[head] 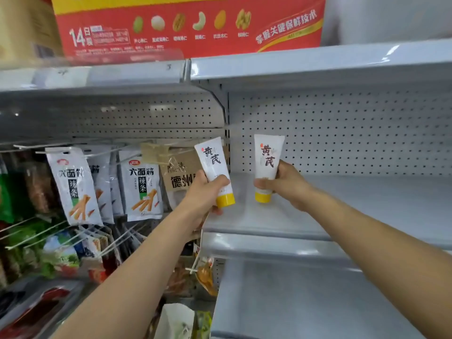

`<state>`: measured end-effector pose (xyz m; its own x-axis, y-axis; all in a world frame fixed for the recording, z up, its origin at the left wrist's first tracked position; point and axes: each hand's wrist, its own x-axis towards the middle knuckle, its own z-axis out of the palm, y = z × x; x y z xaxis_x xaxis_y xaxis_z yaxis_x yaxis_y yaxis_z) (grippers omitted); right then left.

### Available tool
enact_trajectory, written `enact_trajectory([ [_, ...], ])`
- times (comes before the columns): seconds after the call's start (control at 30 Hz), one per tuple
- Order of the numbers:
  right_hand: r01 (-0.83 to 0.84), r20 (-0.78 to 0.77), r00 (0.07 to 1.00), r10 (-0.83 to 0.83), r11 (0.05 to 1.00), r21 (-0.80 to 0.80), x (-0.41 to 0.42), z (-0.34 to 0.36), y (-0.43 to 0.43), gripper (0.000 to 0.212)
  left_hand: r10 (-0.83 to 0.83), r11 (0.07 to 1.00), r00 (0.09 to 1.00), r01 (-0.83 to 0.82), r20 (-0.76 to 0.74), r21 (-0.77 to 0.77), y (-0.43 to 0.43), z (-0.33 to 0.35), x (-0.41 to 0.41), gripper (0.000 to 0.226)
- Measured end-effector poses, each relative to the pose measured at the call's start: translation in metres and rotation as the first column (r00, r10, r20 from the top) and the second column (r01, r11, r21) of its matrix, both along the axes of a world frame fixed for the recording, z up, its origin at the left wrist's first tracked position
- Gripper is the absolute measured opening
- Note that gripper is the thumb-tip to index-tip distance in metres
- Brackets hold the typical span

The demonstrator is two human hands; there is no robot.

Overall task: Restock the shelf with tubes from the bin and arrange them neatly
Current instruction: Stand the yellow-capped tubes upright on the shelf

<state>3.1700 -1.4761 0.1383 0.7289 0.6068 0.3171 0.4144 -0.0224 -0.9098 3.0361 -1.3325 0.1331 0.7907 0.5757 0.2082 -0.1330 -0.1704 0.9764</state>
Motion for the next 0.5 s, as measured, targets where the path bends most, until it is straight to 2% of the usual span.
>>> enact_trajectory([
  [0.2, 0.108, 0.025, 0.994, -0.107, 0.994, -0.034, 0.049, -0.011, 0.040, 0.048, 0.059, 0.998, 0.998, -0.059, 0.017, -0.015, 0.011, -0.003, 0.029, 0.029],
  [0.5, 0.074, 0.098, 0.993, -0.061, 0.989, -0.129, 0.084, -0.018, 0.062, 0.051, 0.074, 0.997, 0.997, -0.074, -0.014, 0.021, 0.018, -0.006, 0.043, 0.034],
])
